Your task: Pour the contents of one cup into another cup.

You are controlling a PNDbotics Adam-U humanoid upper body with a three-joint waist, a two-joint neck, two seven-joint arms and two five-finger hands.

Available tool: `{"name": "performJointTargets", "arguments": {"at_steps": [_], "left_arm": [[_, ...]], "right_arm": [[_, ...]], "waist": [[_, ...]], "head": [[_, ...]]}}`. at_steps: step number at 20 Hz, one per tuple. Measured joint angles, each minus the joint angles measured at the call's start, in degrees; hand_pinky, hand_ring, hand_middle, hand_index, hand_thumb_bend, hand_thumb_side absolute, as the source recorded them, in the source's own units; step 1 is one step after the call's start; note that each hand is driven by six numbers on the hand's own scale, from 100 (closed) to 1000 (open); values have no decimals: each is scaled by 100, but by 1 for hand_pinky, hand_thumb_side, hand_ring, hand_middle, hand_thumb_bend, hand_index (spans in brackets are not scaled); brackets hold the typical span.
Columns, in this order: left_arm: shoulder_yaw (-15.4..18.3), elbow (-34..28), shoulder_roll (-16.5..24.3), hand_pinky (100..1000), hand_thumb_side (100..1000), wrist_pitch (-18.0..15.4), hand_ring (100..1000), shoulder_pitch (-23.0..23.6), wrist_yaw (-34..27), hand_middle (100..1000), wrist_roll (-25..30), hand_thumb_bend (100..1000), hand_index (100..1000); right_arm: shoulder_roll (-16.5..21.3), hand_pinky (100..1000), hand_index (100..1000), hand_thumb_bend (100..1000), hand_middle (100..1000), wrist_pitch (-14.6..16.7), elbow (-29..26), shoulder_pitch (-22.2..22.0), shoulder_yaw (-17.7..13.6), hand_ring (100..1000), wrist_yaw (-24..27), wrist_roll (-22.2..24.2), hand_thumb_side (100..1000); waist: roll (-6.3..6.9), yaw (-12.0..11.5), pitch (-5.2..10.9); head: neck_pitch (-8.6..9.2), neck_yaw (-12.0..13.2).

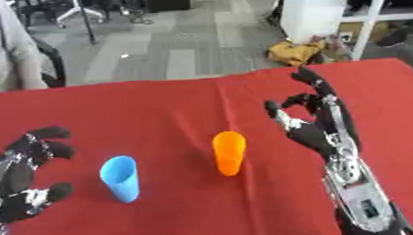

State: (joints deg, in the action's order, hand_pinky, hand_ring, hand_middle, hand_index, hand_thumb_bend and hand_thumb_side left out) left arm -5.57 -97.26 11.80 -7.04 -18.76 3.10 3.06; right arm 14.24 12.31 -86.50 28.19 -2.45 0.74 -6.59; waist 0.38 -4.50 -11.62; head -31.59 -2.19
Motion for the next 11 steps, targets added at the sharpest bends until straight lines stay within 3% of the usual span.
{"name": "performJointTargets", "arguments": {"at_steps": [11], "left_arm": [[29, 4, -210, 646, 443, 153, 611, 169, -35, 674, -29, 934, 749]], "right_arm": [[-127, 738, 909, 520, 789, -97, -122, -101, -32, 500, 30, -33, 264]], "waist": [[4, 2, 0]], "head": [[-370, 260]]}}
